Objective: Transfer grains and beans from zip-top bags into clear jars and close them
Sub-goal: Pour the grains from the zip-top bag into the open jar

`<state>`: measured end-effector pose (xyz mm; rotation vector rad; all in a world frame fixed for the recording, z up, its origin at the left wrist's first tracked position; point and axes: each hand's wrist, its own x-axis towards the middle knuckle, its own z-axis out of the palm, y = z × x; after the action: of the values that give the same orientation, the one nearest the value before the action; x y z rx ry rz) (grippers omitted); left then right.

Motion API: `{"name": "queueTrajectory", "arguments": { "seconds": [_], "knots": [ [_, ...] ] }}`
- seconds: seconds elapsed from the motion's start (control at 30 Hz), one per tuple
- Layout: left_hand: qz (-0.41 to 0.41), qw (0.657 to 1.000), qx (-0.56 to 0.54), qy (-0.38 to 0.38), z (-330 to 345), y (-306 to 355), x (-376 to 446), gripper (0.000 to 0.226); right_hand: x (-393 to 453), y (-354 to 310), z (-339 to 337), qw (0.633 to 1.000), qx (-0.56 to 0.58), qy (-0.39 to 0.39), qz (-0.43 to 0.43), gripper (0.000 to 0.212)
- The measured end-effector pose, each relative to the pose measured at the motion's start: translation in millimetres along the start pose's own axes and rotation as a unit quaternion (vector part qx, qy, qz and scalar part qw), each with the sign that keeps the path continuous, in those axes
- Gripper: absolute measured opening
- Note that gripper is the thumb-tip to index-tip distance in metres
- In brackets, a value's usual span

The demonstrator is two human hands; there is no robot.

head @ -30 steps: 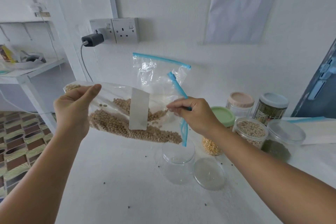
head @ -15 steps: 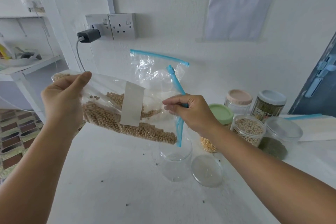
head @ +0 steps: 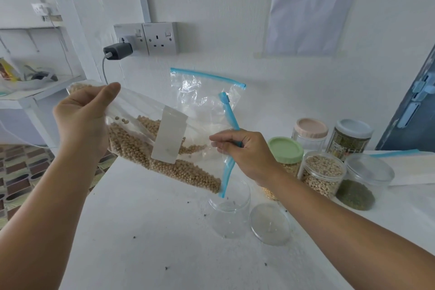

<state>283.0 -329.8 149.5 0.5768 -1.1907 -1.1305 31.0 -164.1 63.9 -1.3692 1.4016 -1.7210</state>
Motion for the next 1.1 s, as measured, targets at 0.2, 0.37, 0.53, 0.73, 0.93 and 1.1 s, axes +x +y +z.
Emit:
{"name": "queueTrajectory", "arguments": {
  "seconds": [0.2, 0.37, 0.53, 0.73, 0.93, 1.1],
  "knots": [
    [-0.002, 1.0, -0.003, -0.012, 6, -3, -5, 0.015, -7, 4, -5, 1.0, -0.014, 0.004, -0.002, 0.03],
    [-0.016, 1.0, 0.006, -0.003, 7, -5, -5, 0.013, -8, 5, -7, 1.0, -0.023, 0.006, -0.002, 0.027],
    [-0.016, 1.0, -0.001, -0.015, 10, -3, -8, 0.014, -8, 7, -7, 1.0, -0.019, 0.009, 0.0, 0.028],
    [-0.019, 0.999, -0.003, -0.03, 11, -4, -14, 0.013, -11, 12, -7, 1.0, -0.018, 0.011, 0.006, 0.027],
    [-0.016, 1.0, -0.005, -0.023, 8, -7, -7, 0.013, -8, 11, -7, 1.0, -0.022, 0.01, 0.001, 0.026],
    [-0.006, 1.0, -0.014, -0.023, 10, -5, 1, 0.014, -4, 6, -8, 1.0, -0.021, 0.007, -0.005, 0.026]
  ]
}}
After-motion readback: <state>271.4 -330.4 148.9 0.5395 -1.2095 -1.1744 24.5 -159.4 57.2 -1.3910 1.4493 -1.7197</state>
